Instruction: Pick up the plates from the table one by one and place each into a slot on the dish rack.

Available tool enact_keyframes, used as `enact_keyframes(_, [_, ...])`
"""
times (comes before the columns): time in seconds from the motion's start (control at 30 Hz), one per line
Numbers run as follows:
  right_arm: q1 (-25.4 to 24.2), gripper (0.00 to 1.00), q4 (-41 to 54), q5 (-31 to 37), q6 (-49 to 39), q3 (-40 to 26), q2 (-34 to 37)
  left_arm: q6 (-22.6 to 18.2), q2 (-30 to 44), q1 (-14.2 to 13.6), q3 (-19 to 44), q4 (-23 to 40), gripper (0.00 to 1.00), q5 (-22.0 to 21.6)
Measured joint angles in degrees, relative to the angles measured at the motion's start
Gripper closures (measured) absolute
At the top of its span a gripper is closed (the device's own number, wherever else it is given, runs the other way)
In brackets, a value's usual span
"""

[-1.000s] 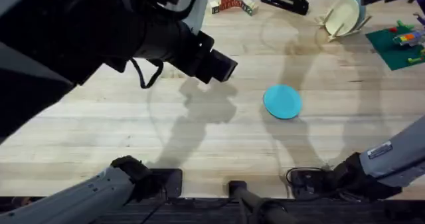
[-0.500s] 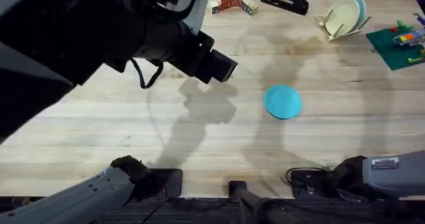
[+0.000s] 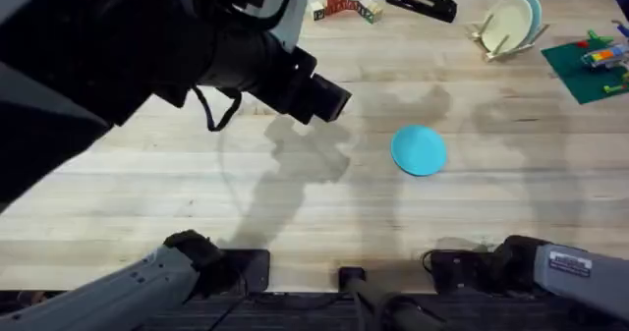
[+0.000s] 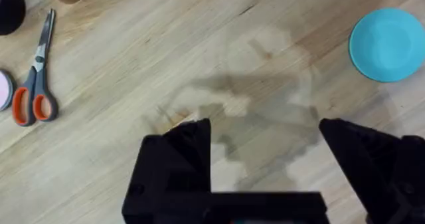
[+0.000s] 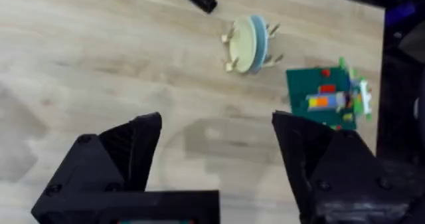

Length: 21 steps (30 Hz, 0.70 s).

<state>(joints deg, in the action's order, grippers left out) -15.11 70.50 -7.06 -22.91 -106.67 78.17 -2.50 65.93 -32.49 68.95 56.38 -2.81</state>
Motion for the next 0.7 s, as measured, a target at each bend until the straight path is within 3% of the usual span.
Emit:
enact_keyframes(0.27, [0.35, 0.005, 4.28, -1.89, 2.38, 1.96, -6.31, 0.0, 0.0, 0.0, 0.0, 0.0, 0.008, 0.0])
enact_keyframes(0.43, [1.57, 0.005, 4.47, -2.45, 3.51, 11.77, -12.88, 0.01, 0.0, 0.0, 0.0, 0.0, 0.008, 0.49])
enact_keyframes(0.7, [1.84, 0.006, 4.62, -3.46, 8.0, 28.34, -21.38, 0.17, 0.0, 0.0, 0.0, 0.0, 0.008, 6.05])
